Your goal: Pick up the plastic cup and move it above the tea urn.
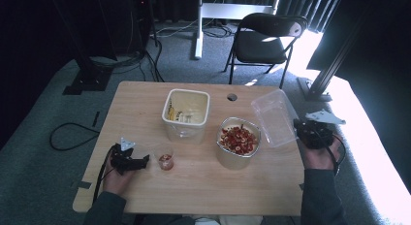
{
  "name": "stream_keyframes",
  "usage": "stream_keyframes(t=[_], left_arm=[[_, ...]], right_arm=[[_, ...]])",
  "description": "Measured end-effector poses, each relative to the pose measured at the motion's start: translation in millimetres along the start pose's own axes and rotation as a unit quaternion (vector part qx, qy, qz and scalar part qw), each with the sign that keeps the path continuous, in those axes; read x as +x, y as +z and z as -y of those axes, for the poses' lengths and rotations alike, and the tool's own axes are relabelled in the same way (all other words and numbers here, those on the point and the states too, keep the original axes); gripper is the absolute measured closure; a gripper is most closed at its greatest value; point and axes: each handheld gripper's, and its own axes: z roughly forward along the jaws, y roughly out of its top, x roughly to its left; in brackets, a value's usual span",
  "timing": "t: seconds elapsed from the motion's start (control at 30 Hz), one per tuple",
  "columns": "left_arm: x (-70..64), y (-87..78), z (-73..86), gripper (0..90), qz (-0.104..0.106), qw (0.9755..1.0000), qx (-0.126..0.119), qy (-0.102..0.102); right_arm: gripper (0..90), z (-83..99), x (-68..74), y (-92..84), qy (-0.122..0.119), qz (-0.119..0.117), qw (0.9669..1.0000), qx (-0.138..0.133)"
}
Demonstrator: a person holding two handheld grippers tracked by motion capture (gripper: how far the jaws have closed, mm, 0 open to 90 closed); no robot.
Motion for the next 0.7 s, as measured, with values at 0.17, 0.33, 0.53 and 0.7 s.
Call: stream_keyframes(t=[0.17, 0.33, 0.53, 0.7], left_arm=[[0.0, 0.0, 0.0, 10.2, 0.000, 1.0000, 0.000, 0.000], [0.0, 0.0, 0.0, 10.2, 0.000, 1.0000, 0.000, 0.000], [-0.2, 0.2, 0.0, 10.2, 0.000, 1.0000, -0.001, -0.002], [0.1, 0.1, 0.0, 10.2, 0.000, 1.0000, -0.001, 0.000]], right_arm=[[86.2, -14.8, 19.2, 9.8, -0.015, -0.024, 0.9996, -0.005], [86.2, -28.2, 37.5, 18.7, -0.033, -0.042, 0.9985, -0.011], [86.2, -42.7, 57.9, 30.5, -0.048, -0.063, 0.9967, -0.013], [86.2, -54.9, 75.3, 41.8, -0.061, -0.083, 0.9946, -0.015]])
